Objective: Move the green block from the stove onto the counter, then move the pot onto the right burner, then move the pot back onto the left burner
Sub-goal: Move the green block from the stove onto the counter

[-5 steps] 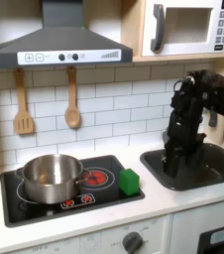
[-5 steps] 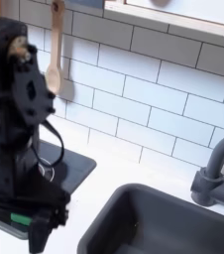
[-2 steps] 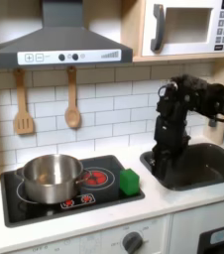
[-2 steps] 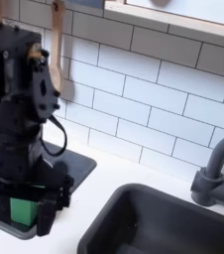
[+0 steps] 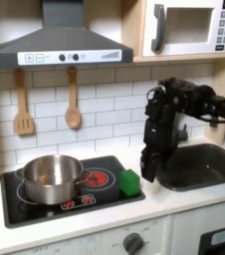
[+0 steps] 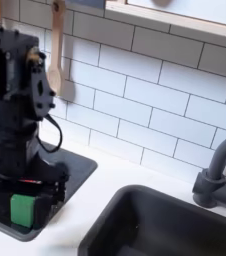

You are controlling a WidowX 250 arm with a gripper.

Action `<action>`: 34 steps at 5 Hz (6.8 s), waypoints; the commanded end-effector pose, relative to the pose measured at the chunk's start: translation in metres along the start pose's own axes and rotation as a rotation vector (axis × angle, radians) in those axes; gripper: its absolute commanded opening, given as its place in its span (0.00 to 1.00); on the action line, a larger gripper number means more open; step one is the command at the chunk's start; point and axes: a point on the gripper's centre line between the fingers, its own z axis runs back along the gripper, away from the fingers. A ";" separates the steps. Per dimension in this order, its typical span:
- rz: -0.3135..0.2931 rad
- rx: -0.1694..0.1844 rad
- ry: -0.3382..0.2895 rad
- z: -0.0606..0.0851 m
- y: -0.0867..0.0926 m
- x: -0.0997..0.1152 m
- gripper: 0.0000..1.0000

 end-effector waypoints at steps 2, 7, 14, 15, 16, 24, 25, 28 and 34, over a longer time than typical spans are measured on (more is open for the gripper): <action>0.028 -0.029 0.004 -0.012 0.022 0.027 1.00; 0.018 -0.011 -0.025 -0.036 -0.005 0.047 1.00; 0.054 0.009 -0.003 -0.039 0.014 0.059 1.00; 0.065 0.019 0.008 -0.044 0.015 0.057 1.00; 0.048 0.028 0.009 -0.049 0.009 0.056 1.00; 0.009 0.022 0.018 -0.050 0.004 0.062 0.00; 0.009 0.004 0.017 -0.049 -0.004 0.065 0.00; -0.047 -0.022 0.018 -0.049 -0.029 0.063 0.00; -0.090 -0.035 0.020 -0.056 -0.048 0.056 0.98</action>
